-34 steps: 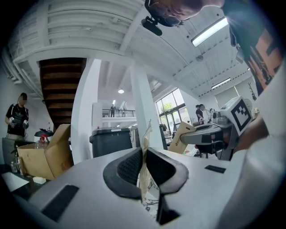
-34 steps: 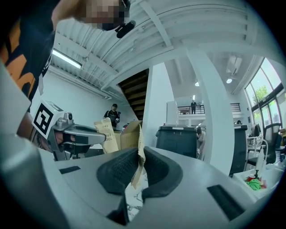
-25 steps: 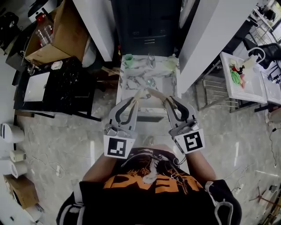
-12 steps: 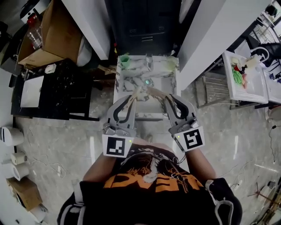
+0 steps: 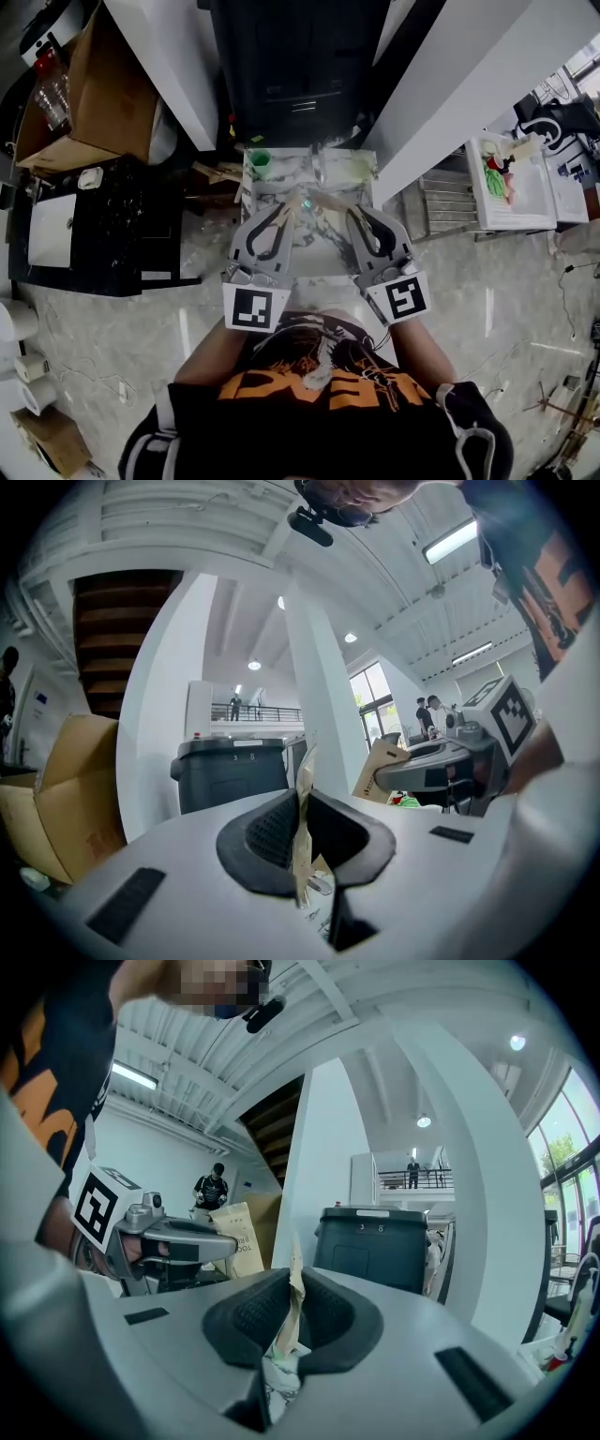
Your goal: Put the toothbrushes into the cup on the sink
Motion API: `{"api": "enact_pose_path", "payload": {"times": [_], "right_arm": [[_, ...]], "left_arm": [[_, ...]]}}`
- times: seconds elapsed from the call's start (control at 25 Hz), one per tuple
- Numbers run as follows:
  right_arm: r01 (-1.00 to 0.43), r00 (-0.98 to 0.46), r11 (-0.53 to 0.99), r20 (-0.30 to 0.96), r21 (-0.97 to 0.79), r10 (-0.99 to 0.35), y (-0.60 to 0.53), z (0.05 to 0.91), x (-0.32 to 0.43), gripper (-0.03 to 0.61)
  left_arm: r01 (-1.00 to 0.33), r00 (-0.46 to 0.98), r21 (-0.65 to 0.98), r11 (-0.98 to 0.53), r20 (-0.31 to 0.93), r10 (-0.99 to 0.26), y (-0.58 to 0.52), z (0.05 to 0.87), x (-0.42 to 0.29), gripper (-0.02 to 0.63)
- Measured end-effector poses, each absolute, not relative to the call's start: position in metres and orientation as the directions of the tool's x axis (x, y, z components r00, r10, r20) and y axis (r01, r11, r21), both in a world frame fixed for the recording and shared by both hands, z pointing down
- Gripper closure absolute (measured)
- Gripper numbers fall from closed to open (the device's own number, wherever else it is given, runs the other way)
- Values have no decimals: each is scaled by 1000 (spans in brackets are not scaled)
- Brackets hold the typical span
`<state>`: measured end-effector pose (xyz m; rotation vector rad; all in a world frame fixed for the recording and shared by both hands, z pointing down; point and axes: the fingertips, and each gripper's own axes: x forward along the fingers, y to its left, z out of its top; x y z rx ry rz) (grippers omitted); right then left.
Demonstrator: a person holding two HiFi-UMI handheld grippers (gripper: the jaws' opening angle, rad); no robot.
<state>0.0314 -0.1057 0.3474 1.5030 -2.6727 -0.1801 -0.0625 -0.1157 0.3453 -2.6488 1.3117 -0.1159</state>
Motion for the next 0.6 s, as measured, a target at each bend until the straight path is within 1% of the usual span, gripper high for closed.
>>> {"api": "enact_pose_path", "payload": {"times": [0.2,0.32,0.44,0.6], "right_arm": [[-868,-477,480,54,125,-877,-143,358,24,531],[-887,-443,444,35,128,-896,-161,357,28,531],[-901,-409,412,44,135,-911,-172,362,40,532],[-911,-365,373,77,175,-928,-183,373,67,531]], "left_arm": [[-766,630,-164,-622,4,-777,-153,351,-77,563],[-767,634,-119,-630,6,-773,-173,361,-82,563],[-775,630,-70,-629,-3,-776,-187,367,-81,563],[-768,638,-76,-636,-3,-770,-195,369,-71,563]]}}
